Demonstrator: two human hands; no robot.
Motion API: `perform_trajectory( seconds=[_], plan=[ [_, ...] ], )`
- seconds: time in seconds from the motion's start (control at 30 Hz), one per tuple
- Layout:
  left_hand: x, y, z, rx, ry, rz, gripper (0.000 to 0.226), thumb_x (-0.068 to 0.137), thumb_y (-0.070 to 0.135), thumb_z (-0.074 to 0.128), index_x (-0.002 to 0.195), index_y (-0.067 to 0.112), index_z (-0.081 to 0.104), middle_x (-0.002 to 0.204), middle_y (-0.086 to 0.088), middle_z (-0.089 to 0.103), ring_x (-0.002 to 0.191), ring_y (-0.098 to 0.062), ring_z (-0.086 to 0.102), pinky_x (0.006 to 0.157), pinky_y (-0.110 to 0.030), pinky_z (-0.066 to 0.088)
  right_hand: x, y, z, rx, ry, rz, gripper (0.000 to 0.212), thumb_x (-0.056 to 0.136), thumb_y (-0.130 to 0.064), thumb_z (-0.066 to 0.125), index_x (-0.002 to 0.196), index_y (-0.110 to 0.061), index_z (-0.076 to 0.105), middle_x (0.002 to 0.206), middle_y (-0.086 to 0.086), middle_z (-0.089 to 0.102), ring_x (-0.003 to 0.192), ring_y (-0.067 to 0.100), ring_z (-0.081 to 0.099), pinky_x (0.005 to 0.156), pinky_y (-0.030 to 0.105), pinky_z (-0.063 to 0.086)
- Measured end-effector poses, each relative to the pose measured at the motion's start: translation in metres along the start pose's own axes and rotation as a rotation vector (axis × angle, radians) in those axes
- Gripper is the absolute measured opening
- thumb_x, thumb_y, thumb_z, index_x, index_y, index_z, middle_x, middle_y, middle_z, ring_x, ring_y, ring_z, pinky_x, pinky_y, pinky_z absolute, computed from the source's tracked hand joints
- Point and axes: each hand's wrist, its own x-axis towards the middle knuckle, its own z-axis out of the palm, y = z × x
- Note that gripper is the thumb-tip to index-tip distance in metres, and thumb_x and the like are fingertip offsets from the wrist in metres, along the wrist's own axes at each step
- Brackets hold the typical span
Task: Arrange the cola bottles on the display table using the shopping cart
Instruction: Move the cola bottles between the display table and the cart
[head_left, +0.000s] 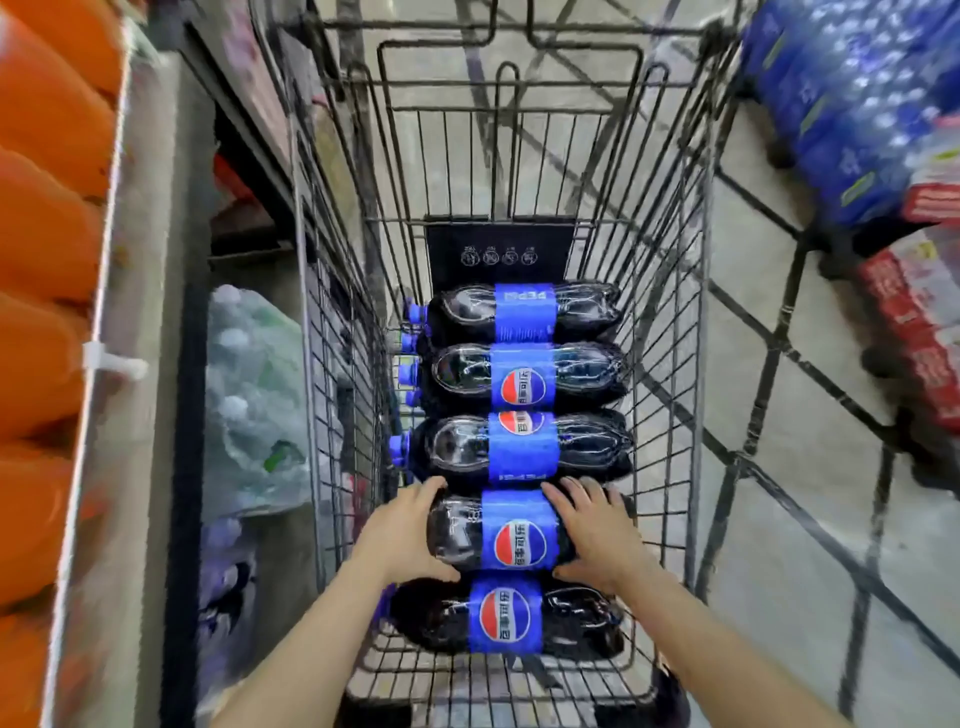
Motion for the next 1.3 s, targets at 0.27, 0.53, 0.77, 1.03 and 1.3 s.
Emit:
perform_trajectory(
  seconds=[0.27,0.53,0.77,1.03,1.3],
  plan=[
    [-0.035,0.014,0.023,-0.073,0.067,-0.069,0.121,0.051,0.069,0.076,0.149,0.029,0.019,0.135,0.003,0.045,0.122,-0.019,0.052,0.097,-0.035,0.045,0.001,-0.011,-0.005,-0.12,-0.071,-0.151,0.122,0.06,-0.052,0.079,0.152,-0.023,0.005,0.152,0.009,0.028,0.138,0.031,0.026,0.111,0.059,0.017],
    [-0.063,0.032,0.022,-0.063,0.276,-0.1,0.117,0.046,0.077,0.062,0.148,0.029,0.031,0.127,0.001,0.053,0.115,-0.023,0.055,0.097,-0.038,0.044,0.0,-0.017,-0.003,-0.1,0.041,-0.183,0.122,0.034,-0.054,0.084,0.141,-0.022,0.034,0.122,0.01,0.056,0.112,0.032,0.055,0.093,0.059,0.042],
    [-0.126,0.055,0.016,0.084,0.501,-0.089,0.116,0.046,0.082,0.063,0.146,0.029,0.039,0.128,0.002,0.056,0.113,-0.023,0.057,0.095,-0.041,0.041,-0.04,-0.028,-0.02,-0.065,0.21,-0.234,0.122,0.027,-0.061,0.079,0.134,-0.02,0.038,0.114,0.008,0.059,0.101,0.031,0.057,0.085,0.056,0.047],
    [-0.23,0.093,0.039,0.123,0.719,-0.169,0.115,0.042,0.083,0.063,0.144,0.032,0.044,0.131,0.003,0.06,0.112,-0.022,0.062,0.089,-0.04,0.049,-0.117,-0.044,-0.047,-0.118,0.38,-0.386,0.113,0.035,-0.065,0.066,0.137,-0.024,0.041,0.117,0.003,0.057,0.103,0.027,0.054,0.087,0.049,0.045],
    [-0.318,0.127,0.101,0.077,0.809,-0.225,0.114,0.044,0.09,0.06,0.138,0.026,0.05,0.12,0.008,0.064,0.095,-0.018,0.066,0.075,-0.037,0.052,-0.188,-0.058,-0.024,-0.151,0.441,-0.556,0.107,0.041,-0.064,0.067,0.136,-0.023,0.042,0.109,0.003,0.058,0.094,0.027,0.057,0.08,0.044,0.045]
  ],
)
